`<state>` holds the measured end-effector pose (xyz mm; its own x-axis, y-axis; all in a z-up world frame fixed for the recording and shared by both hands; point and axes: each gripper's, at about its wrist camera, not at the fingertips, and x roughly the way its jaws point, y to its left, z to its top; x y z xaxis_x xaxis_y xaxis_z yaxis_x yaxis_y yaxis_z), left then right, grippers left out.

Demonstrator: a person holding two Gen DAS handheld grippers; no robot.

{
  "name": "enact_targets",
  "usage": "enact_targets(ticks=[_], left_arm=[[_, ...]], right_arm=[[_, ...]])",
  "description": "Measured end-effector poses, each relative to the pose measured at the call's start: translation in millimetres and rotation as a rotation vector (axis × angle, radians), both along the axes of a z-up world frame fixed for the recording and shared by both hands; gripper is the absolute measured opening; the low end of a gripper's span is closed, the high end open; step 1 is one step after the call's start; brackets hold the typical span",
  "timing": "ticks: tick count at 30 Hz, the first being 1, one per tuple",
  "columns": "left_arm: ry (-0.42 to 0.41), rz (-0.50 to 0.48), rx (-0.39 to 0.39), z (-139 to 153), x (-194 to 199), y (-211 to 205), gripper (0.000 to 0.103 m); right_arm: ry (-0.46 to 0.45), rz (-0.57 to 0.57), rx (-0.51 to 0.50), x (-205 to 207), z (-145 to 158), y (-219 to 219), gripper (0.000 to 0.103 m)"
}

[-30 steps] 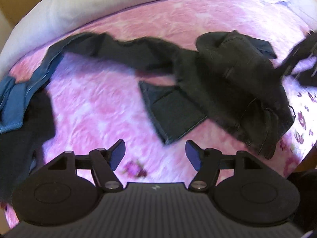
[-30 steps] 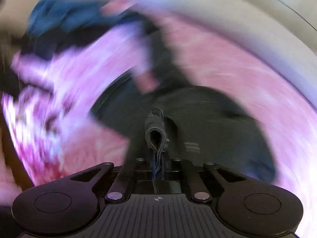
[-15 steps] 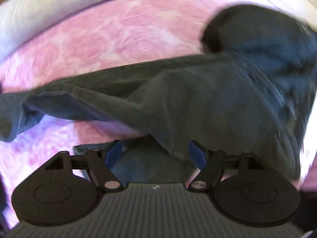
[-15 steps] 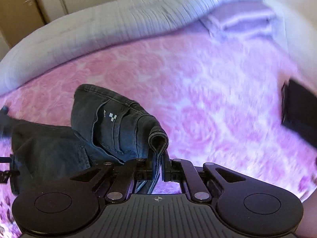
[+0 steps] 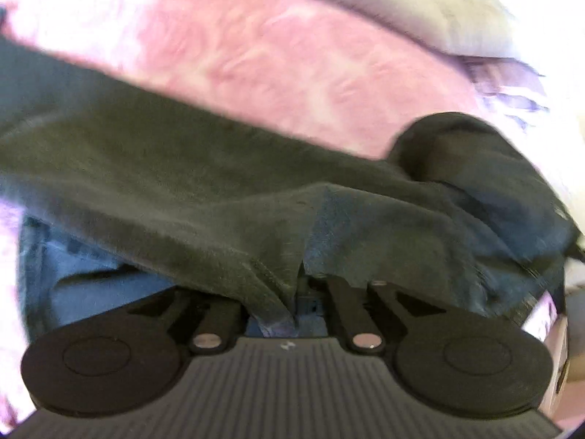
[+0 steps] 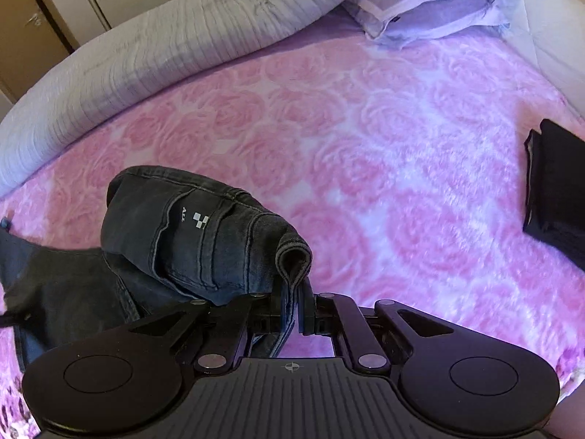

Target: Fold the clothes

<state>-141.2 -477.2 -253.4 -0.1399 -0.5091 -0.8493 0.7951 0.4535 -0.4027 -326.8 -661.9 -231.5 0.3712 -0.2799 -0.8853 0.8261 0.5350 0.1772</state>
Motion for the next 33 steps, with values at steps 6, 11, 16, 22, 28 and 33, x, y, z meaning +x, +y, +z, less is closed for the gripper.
enact_targets(ticks=[6,11,16,22,28,33], left_arm=[[0.082,-0.05,0.021,50.6,-86.4,66.9,0.003],[0.19,-0.162,0.108,4.6,-123.6,64.2,0.021],[0.17,-0.202,0.123,9.5,-116.7,65.8,0.029],[-0.058,-0.173,0.155,39.5,-85.9,111.8,0.042],[-0.566,-0.415,0.178,29.1,-65.7,113.8,0.071],[-1.044,-0.9,0.087,-25.0,-68.8,124.3,0.072]], right_arm=[[0.06,0.0,-0.02,-25.5,18.3,-9.6,0.004],[0.185,-0.042,-0.027,-44.1,2.3,-32.7,0.005],[0.321,-0.018,-0.013,-31.1,-35.3,-36.9,0.02],[0.347,0.054,-0.132,-9.8,-35.1,17.8,0.057],[0.255,0.351,-0.087,10.9,-53.8,135.5,0.057],[0.229,0.521,-0.144,10.6,-67.4,247.7,0.058]])
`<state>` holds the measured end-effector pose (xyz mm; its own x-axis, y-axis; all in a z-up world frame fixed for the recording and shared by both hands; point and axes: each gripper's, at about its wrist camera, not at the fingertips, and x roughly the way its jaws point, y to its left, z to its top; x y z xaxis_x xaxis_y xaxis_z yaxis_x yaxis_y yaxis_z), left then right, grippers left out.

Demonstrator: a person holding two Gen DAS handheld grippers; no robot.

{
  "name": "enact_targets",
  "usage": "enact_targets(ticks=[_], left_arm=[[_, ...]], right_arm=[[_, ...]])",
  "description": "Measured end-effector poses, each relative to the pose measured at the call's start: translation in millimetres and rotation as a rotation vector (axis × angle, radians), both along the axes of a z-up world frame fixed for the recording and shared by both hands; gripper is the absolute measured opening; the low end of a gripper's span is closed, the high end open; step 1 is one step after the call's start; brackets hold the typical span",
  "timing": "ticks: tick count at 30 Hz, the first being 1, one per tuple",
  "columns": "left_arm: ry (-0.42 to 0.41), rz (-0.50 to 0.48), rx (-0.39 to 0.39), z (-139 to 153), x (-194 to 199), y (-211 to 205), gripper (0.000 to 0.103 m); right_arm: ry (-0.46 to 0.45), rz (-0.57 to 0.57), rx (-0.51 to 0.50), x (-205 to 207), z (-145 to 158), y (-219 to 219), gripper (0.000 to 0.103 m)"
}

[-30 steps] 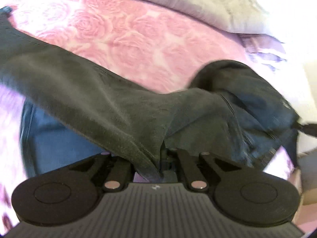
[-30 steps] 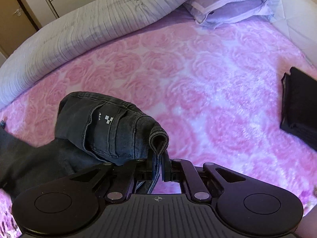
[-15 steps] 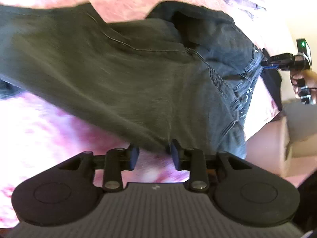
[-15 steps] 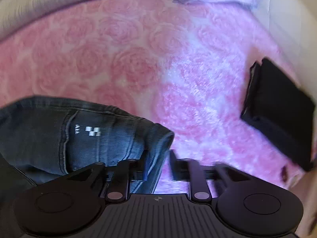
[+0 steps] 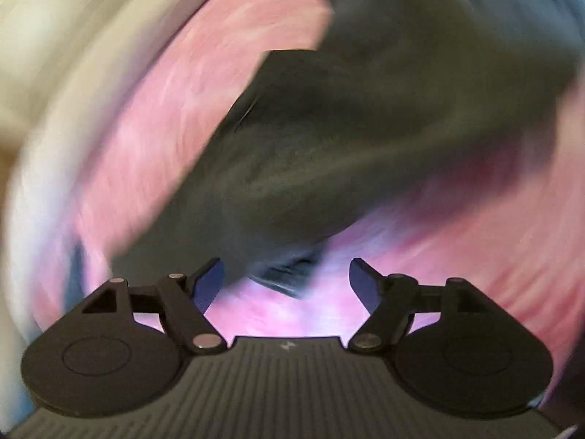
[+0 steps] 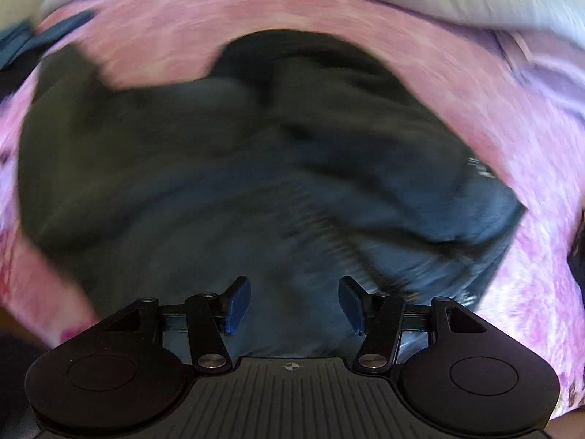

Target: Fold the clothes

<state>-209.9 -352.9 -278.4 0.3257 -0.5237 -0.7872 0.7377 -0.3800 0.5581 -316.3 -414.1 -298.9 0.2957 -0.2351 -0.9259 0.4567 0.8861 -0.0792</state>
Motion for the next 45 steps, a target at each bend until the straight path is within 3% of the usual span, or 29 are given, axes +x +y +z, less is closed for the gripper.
enact_targets(ticks=[2,4,7,11,17,19,22,23,26,29,32,33,35,36,38,41,45], left_arm=[[-0.068,-0.127,-0.043,-17.2,10.5,8.1,0.072],[-0.081,-0.182,-0.087,-27.2,21.9,8.9,0.074],[-0.034,-0.167,-0.156,-33.7,34.8,4.5,0.072],[-0.002,-0.068,-0.232,-41.2,30.1,-3.7,0.052],[-0.144,-0.102,-0.361,-71.5,7.0,2.2,0.03],[-0.172,-0.101,-0.397,-79.0,4.9,1.3,0.028],[-0.245,-0.125,-0.431,-85.8,2.8,2.8,0.032],[-0.277,-0.136,-0.445,-88.2,2.2,3.3,0.042],[-0.371,-0.159,-0.493,-94.3,0.0,4.6,0.058],[-0.449,-0.171,-0.483,-101.1,-5.6,1.4,0.055],[-0.486,-0.166,-0.432,-100.9,-14.6,-3.0,0.052],[-0.505,-0.182,-0.415,-100.7,-16.0,-0.8,0.053],[-0.543,-0.202,-0.381,-99.5,-16.1,5.8,0.057],[-0.554,-0.205,-0.374,-97.9,-14.5,10.6,0.058],[-0.556,-0.192,-0.375,-96.9,-7.0,16.8,0.066],[-0.544,-0.17,-0.36,-99.2,6.7,19.1,0.067],[-0.523,-0.206,-0.319,-97.8,22.7,13.6,0.07]], right_arm=[[0.012,0.057,-0.034,-4.1,-8.8,40.7,0.06],[0.036,0.114,-0.074,-9.4,-17.8,74.1,0.064],[0.054,0.208,-0.147,-26.5,-33.0,109.6,0.072],[0.066,0.258,-0.253,-64.0,-60.9,124.4,0.073],[0.009,0.374,-0.437,-105.7,-97.2,135.0,0.073],[-0.017,0.401,-0.513,-113.5,-103.2,143.4,0.073],[-0.025,0.436,-0.646,-123.2,-112.8,162.9,0.073],[-0.017,0.446,-0.682,-124.7,-116.5,169.4,0.073],[0.016,0.482,-0.76,-135.7,-137.8,177.3,0.073],[-0.012,0.492,-0.809,-140.8,-148.6,176.4,0.072],[-0.057,0.448,-0.749,-142.9,-142.5,168.0,0.065],[-0.059,0.456,-0.744,-145.1,-140.2,168.8,0.059],[-0.067,0.468,-0.743,-149.6,-134.7,170.4,0.032],[-0.078,0.461,-0.762,-152.2,-129.3,171.4,0.027],[-0.087,0.439,-0.787,-155.5,-121.9,169.9,0.025],[-0.063,0.42,-0.798,-150.1,-123.5,161.8,0.025],[0.031,0.485,-0.877,-132.4,-141.8,166.8,0.027]])
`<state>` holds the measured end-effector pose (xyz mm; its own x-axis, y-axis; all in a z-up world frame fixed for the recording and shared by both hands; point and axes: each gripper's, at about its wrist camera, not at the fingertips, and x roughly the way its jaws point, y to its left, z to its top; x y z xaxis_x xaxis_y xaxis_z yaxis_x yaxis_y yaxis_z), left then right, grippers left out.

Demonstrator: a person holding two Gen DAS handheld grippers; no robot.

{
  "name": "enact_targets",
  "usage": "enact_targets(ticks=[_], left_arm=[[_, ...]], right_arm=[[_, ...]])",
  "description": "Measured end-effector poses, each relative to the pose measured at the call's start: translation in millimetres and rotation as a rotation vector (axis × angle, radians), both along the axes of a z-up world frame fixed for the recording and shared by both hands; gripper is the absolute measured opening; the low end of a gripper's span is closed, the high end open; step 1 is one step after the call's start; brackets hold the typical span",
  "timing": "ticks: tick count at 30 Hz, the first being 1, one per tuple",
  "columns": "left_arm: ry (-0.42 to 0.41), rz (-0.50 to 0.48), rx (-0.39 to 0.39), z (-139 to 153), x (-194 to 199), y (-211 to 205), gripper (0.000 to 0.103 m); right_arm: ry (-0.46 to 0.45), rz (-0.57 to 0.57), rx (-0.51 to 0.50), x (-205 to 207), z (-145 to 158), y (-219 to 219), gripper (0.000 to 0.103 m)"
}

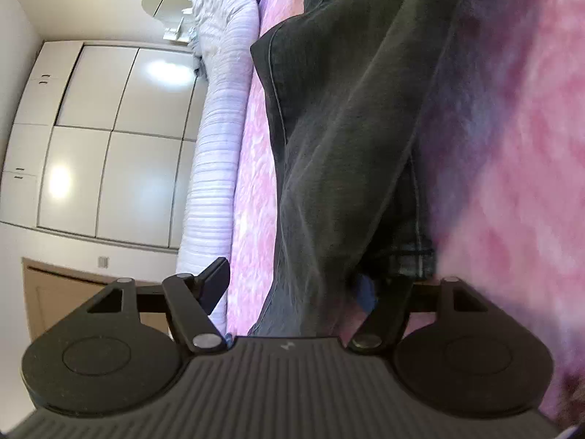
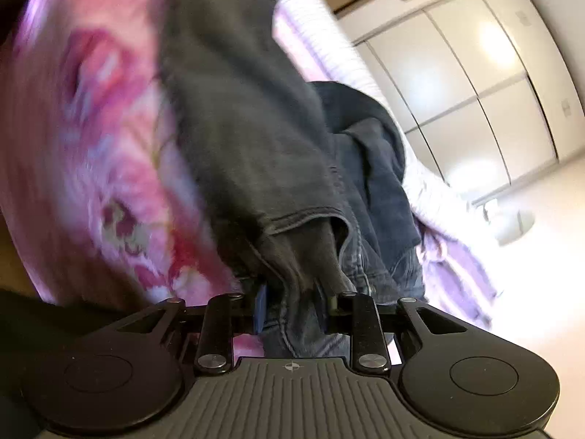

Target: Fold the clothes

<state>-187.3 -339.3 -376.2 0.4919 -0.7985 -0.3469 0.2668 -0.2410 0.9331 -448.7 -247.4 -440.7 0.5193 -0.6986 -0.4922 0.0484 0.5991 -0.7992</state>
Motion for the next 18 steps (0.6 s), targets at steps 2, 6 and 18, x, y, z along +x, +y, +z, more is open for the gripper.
enact_targets(ticks=[2,6,18], left_arm=[[-0.047,-0.036,0.034,0.2,8.6,0.2,0.071],[-0.062,0.006,0.055,-1.5,42.0,-11.5,0.071],[0.004,0.187,-0.048,70.4,25.8,23.0,0.005]], right_arm=[[0.024,0.005,-0.026,3.9,-5.3,1.6,0.029],[-0.025,-0.036,0.05,3.4,-1.4,-10.7,0.028],[-0.078,-0.061,-0.024,-7.8,51.2,-60.8,0.012]])
